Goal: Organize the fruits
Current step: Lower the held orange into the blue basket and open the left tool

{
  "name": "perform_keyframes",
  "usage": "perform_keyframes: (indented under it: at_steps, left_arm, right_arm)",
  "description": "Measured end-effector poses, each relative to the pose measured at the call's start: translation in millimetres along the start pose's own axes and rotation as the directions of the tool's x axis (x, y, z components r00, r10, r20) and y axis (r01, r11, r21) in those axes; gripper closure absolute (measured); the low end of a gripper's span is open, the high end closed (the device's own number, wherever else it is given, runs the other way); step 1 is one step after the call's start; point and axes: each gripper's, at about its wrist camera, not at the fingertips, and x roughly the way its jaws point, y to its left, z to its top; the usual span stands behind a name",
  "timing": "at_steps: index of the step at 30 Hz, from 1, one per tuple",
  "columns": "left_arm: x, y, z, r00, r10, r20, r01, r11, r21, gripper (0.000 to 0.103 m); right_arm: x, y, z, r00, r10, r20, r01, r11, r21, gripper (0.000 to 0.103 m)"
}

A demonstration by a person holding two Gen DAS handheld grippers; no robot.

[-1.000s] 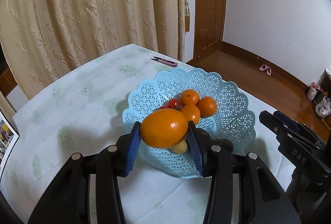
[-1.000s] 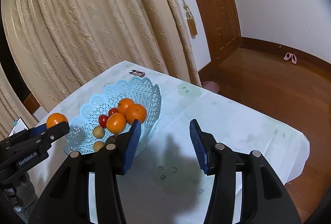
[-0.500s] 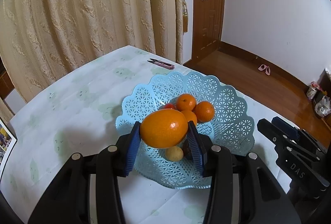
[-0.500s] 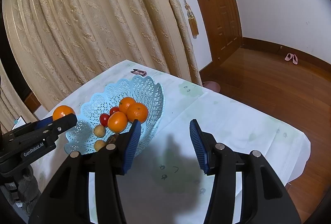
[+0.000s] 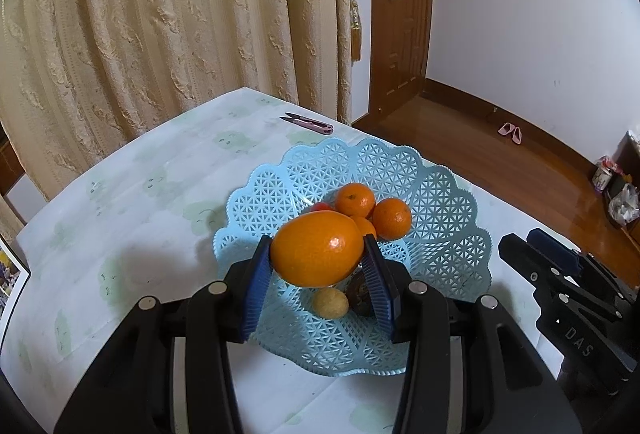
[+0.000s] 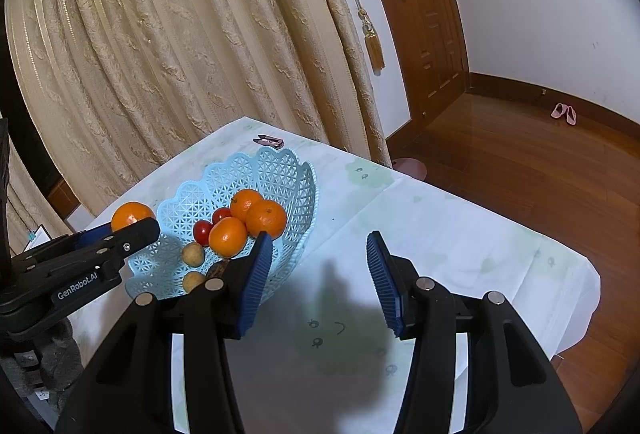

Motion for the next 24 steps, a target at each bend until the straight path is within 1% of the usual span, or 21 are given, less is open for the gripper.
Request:
perform_keyframes:
  at_steps: [24]
  left_arm:
    - [10.6, -18.4, 6.0, 1.0, -0.027, -0.006, 0.027, 0.999, 0.031, 0.057]
  right_arm:
    - [-0.9, -1.7, 3.4, 1.0, 0.001, 0.004, -0.001, 1.0, 0.009, 0.052]
